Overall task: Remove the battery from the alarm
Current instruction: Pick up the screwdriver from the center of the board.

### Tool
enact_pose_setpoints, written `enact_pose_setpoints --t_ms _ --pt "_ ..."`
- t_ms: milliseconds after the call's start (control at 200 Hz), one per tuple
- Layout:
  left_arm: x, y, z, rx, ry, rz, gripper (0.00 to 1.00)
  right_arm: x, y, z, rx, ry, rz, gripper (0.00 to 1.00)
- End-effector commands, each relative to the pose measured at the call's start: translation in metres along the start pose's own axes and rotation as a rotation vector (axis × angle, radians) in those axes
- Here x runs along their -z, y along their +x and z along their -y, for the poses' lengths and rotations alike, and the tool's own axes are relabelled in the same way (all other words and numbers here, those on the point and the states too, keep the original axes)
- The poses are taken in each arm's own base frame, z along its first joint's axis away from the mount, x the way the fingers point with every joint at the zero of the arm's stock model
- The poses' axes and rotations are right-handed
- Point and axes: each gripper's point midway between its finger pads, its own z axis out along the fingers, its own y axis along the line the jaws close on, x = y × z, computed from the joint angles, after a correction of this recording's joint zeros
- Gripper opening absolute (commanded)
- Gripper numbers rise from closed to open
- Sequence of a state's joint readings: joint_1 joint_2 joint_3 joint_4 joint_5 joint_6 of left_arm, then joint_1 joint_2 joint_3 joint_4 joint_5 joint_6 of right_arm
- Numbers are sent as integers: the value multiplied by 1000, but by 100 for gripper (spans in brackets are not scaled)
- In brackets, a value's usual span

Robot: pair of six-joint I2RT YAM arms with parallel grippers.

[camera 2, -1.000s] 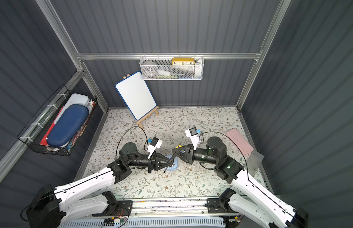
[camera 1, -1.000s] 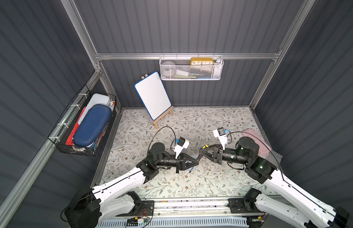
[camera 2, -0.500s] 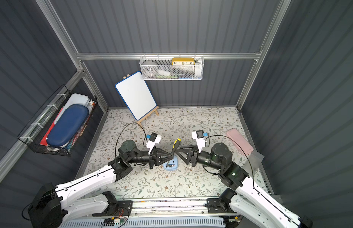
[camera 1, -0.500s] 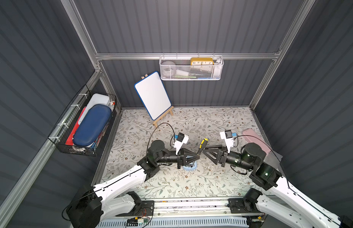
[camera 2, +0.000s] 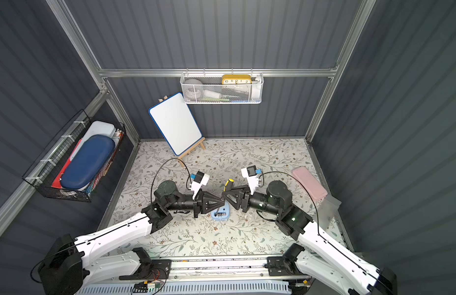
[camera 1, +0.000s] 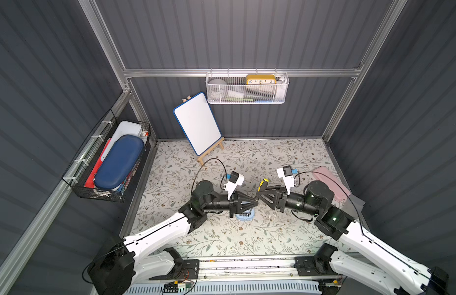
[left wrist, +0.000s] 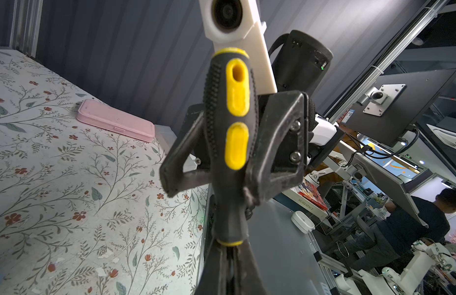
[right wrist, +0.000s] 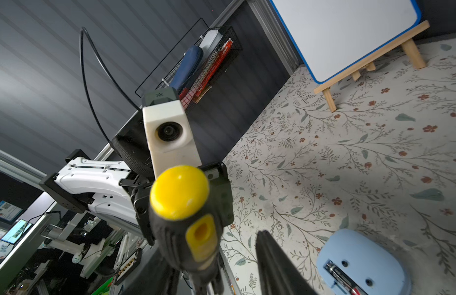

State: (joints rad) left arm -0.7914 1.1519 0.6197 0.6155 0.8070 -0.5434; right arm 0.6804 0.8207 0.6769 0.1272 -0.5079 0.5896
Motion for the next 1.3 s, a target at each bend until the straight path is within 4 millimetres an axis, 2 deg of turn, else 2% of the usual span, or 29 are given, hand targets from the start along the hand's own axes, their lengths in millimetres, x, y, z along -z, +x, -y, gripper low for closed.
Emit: enact_pose_setpoints --t_ms 0,180,230,350,580,605,680,730,785,825,870,930,991,1051,1136,1181,1241,1296 --pt "1 -7 20 -65 85 6 0 -1 -15 -19 36 -67 21 47" --pt "1 -3 21 -61 98 -9 0 4 -19 -15 44 -30 56 33" --pt "1 -1 20 -56 102 -14 0 4 -20 -16 43 -32 61 26" --pt "0 2 21 -54 115 -23 0 2 -17 -18 41 -47 37 0" --pt "0 5 18 -47 104 -37 0 4 -7 -7 29 1 11 0" --pt "0 5 17 -46 99 -37 3 5 -8 -7 30 5 17 0" --pt "-1 5 12 -35 66 -40 30 9 -10 -1 22 42 43 0" --pt "-1 4 5 -28 22 -38 40 14 -13 7 18 98 70 0" --pt "0 4 -7 -7 -55 -28 49 20 -12 19 13 168 88 0" --pt "3 4 -14 1 -102 -20 52 25 -12 30 -3 222 113 0" --pt "7 3 -22 15 -169 3 54 33 -13 49 -29 315 165 0" --pt "17 0 -43 53 -308 51 58 42 -7 70 -68 409 205 0" --pt "27 4 -60 120 -414 87 57 51 1 93 -112 504 251 0" --pt "35 15 -80 190 -520 91 49 56 8 106 -125 570 296 0" --pt "46 36 -108 288 -660 70 20 58 17 113 -86 659 325 0" --pt "49 39 -120 299 -709 70 0 53 20 111 -50 675 320 0" --pt "53 48 -143 327 -812 51 0 50 22 111 -15 720 311 0" --pt "49 48 -160 324 -862 15 0 45 23 113 2 745 311 0"
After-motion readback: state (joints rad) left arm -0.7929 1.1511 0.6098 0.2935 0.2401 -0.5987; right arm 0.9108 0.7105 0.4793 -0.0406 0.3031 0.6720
